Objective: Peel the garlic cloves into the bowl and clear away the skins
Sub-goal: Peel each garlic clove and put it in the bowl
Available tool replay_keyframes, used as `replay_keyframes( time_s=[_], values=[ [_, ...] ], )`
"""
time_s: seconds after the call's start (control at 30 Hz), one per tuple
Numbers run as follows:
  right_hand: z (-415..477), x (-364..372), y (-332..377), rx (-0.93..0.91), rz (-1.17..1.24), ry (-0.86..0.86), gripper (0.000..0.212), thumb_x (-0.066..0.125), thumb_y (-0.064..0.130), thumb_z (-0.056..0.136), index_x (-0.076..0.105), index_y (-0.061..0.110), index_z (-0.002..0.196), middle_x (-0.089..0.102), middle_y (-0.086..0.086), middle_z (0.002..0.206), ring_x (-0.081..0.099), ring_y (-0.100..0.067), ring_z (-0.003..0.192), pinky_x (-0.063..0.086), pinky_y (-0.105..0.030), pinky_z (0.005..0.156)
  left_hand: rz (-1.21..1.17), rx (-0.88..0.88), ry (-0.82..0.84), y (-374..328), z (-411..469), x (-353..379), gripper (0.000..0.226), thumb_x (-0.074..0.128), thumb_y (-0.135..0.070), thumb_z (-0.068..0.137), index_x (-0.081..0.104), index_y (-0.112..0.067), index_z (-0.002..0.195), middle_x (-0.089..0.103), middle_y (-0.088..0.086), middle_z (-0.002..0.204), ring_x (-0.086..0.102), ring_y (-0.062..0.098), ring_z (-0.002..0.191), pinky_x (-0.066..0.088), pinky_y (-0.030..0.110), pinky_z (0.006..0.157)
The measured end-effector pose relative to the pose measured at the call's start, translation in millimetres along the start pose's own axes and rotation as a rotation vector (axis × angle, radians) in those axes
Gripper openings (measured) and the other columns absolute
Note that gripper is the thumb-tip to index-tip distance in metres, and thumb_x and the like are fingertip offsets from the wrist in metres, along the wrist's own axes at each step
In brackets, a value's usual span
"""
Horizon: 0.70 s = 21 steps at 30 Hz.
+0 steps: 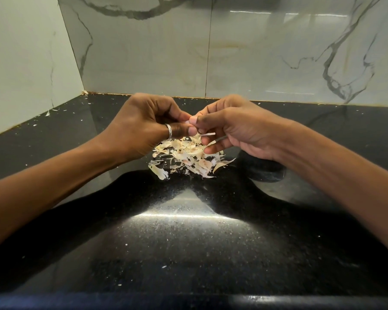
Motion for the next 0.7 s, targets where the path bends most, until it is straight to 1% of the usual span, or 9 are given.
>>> replay_keyframes(
  time_s=[0.1, 0.13, 0.2, 0.27, 0.4, 0.47, 0.53, 0.6, 0.7],
  values=[
    [1.2, 4.7, 0.9, -0.021, -0.023, -0.014, 0.012, 0.066, 0.013, 0.097, 0.068, 0.006, 0.088, 0.062, -0.011, 0.090, 0.057, -0.010, 0.064, 0.059, -0.034, 0.067, 0.033, 0.013, -0.007, 2.0, 0.9, -0.2, 0.026, 0.081, -0.023, 0.068, 0.075, -0.008, 0.088, 0.075, -0.007, 0.079, 0.071, 0.002, 0.070, 0.055, 0.014, 0.068],
    [1.4, 5.4, 1.4, -0.024, -0.025, -0.027, 0.012, 0.066, 0.013, 0.097, 0.068, 0.007, 0.087, 0.063, -0.010, 0.089, 0.056, -0.010, 0.064, 0.060, -0.035, 0.067, 0.039, 0.010, -0.006, 3.1, 1.1, -0.3, 0.026, 0.081, -0.023, 0.068, 0.075, -0.009, 0.089, 0.074, -0.009, 0.076, 0.071, 0.001, 0.069, 0.054, 0.013, 0.067],
    [1.4, 5.0, 2.5, -0.030, -0.018, -0.041, 0.008, 0.066, 0.013, 0.097, 0.066, 0.006, 0.093, 0.066, -0.008, 0.087, 0.057, -0.010, 0.066, 0.060, -0.035, 0.067, 0.049, 0.003, -0.003, 5.1, 1.8, -0.1, 0.027, 0.082, -0.024, 0.069, 0.075, -0.009, 0.090, 0.075, -0.013, 0.075, 0.070, 0.000, 0.069, 0.053, 0.012, 0.066],
    [1.6, 3.8, 2.8, -0.030, -0.042, -0.047, 0.009, 0.067, 0.016, 0.098, 0.066, 0.006, 0.097, 0.068, -0.007, 0.084, 0.059, -0.012, 0.070, 0.060, -0.033, 0.066, 0.062, -0.003, -0.009, 7.2, 1.9, 0.0, 0.031, 0.083, -0.028, 0.068, 0.075, -0.009, 0.092, 0.076, -0.013, 0.079, 0.071, 0.001, 0.072, 0.054, 0.013, 0.067],
    [3.4, 1.0, -0.3, -0.010, -0.109, -0.127, 0.017, 0.072, 0.022, 0.096, 0.070, 0.006, 0.098, 0.071, -0.010, 0.088, 0.065, -0.013, 0.074, 0.060, -0.031, 0.063, 0.146, -0.005, -0.043, 8.9, 2.3, -2.0, 0.038, 0.084, -0.036, 0.064, 0.075, -0.012, 0.093, 0.076, -0.008, 0.080, 0.072, 0.002, 0.073, 0.057, 0.016, 0.069],
    [3.4, 1.8, -1.1, -0.006, -0.126, -0.144, 0.018, 0.073, 0.023, 0.095, 0.072, 0.005, 0.097, 0.074, -0.012, 0.092, 0.067, -0.012, 0.075, 0.060, -0.030, 0.061, 0.214, 0.008, -0.062, 8.2, 2.1, -2.5, 0.040, 0.083, -0.042, 0.063, 0.075, -0.015, 0.092, 0.075, -0.009, 0.082, 0.070, -0.002, 0.070, 0.054, 0.012, 0.067],
    [2.8, 2.7, -1.0, -0.007, -0.131, -0.146, 0.013, 0.073, 0.019, 0.095, 0.072, 0.006, 0.093, 0.074, -0.011, 0.086, 0.067, -0.012, 0.074, 0.060, -0.029, 0.060, 0.281, 0.040, -0.076, 6.8, 1.3, -2.1, 0.039, 0.081, -0.046, 0.062, 0.076, -0.020, 0.090, 0.073, -0.011, 0.080, 0.067, -0.004, 0.068, 0.050, 0.009, 0.065],
    [2.4, 2.4, -0.6, -0.011, -0.149, -0.156, 0.010, 0.074, 0.015, 0.094, 0.072, 0.006, 0.089, 0.075, -0.014, 0.083, 0.067, -0.013, 0.073, 0.061, -0.029, 0.061, 0.353, 0.085, -0.078, 5.7, 0.1, -1.4, 0.033, 0.082, -0.046, 0.066, 0.076, -0.023, 0.089, 0.072, -0.013, 0.079, 0.067, -0.001, 0.071, 0.051, 0.011, 0.066],
    [2.8, 1.9, -1.1, -0.012, -0.171, -0.161, 0.011, 0.076, 0.014, 0.093, 0.073, 0.005, 0.088, 0.074, -0.013, 0.081, 0.068, -0.013, 0.072, 0.061, -0.030, 0.062, 0.438, 0.171, -0.073, 4.8, -1.3, -0.8, 0.024, 0.086, -0.034, 0.073, 0.078, -0.022, 0.091, 0.073, -0.010, 0.080, 0.069, 0.006, 0.076, 0.055, 0.023, 0.071]
  ],
)
Point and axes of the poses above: each hand's wrist, its own z-axis towards the middle knuckle, its own x-axis out of the palm, y = z × x, the point moved 4 cm from there along z, towards the middle knuckle
